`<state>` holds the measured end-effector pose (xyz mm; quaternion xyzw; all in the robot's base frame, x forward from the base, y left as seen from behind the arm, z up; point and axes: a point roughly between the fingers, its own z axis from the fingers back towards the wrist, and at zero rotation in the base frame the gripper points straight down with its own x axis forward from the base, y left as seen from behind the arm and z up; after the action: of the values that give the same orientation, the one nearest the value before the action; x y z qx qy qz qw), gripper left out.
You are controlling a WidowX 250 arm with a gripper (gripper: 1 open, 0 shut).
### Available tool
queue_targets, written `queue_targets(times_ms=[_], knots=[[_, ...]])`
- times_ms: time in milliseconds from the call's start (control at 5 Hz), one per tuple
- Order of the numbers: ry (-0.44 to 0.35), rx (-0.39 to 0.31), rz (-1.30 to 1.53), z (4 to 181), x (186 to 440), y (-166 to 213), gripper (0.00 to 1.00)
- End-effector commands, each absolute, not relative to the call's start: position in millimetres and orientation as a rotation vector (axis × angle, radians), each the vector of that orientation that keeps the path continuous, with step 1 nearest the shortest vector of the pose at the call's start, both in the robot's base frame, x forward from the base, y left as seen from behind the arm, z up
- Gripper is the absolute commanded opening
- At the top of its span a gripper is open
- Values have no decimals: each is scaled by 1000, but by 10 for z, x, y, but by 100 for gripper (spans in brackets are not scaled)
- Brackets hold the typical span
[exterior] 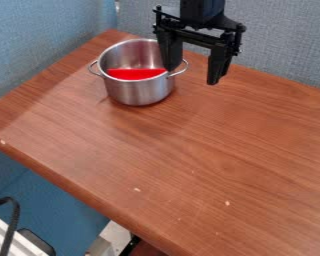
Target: Move the red object from the metal pot to the table
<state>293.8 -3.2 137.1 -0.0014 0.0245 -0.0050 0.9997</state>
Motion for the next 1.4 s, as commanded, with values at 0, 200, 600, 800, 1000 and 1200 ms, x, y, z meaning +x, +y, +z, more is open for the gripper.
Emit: queue_targets(times_ms=[0, 200, 600, 800, 1000, 1200], knots=[[65, -5, -5, 1326, 2927, -28, 100], [29, 1, 70, 1403, 3024, 196, 100], [-4, -6, 180, 1497, 3172, 619, 100], [-21, -19, 215, 1542, 3185, 795, 100], [-34, -20, 274, 1551, 3193, 1006, 100], [-10, -15, 273, 1473, 3237, 1130, 100]])
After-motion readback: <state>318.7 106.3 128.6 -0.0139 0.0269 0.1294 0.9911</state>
